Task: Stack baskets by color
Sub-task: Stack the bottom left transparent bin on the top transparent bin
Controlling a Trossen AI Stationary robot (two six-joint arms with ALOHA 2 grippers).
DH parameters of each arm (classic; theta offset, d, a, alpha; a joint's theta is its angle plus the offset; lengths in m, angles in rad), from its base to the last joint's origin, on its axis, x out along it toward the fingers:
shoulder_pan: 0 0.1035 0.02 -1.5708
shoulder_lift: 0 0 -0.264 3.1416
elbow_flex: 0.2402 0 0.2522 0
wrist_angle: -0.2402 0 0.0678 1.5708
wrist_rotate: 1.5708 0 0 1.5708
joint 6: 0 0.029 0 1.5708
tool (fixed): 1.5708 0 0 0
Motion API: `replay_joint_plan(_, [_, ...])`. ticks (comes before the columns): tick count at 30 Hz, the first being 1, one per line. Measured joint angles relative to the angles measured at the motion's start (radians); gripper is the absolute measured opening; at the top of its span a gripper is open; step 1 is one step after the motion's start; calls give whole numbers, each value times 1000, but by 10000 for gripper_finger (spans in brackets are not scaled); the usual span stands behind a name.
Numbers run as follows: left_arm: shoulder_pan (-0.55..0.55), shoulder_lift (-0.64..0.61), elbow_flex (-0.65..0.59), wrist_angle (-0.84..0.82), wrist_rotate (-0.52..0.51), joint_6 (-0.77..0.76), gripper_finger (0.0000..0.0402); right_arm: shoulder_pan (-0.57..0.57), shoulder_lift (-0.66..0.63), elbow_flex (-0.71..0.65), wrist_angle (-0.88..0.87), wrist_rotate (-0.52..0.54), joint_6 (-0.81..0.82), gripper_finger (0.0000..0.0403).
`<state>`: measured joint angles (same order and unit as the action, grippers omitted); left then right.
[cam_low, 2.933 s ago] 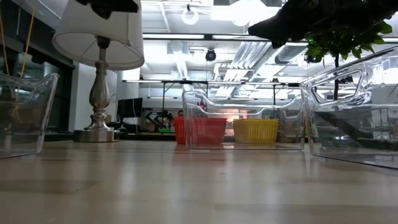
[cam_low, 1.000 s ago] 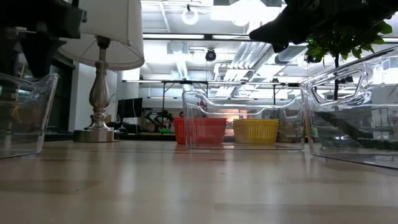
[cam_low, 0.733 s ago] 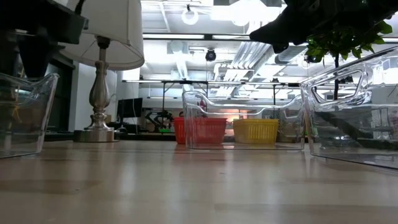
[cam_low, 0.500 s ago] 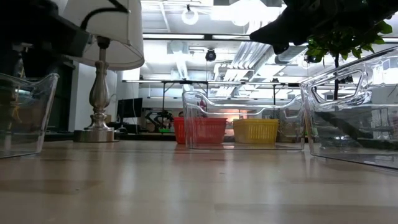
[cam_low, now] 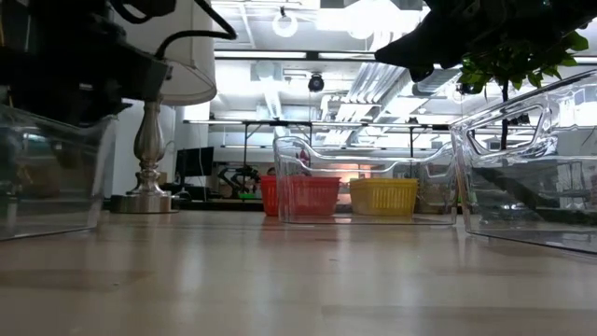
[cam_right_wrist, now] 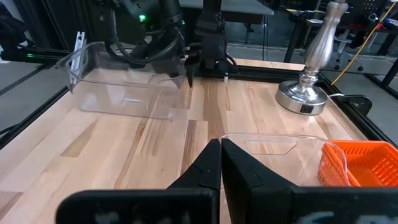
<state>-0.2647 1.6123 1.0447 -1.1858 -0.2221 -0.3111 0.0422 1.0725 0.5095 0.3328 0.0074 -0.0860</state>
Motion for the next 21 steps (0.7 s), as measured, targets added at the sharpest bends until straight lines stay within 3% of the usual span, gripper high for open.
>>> replay_joint_plan(5, [72, -18, 1, 24, -104, 27, 10, 0, 0, 0, 0, 0, 0, 0])
replay_joint_plan(13, [259, -66, 0, 74, -224, -120, 8, 0, 0, 0, -7, 0, 0, 0])
replay_joint_plan(17, [348, -93, 1, 94, -205, -232, 3, 0, 0, 0, -9, 0, 0, 0])
replay_joint_plan(21, [398, -116, 7, 92, -110, -274, 1, 0, 0, 0, -11, 0, -1, 0])
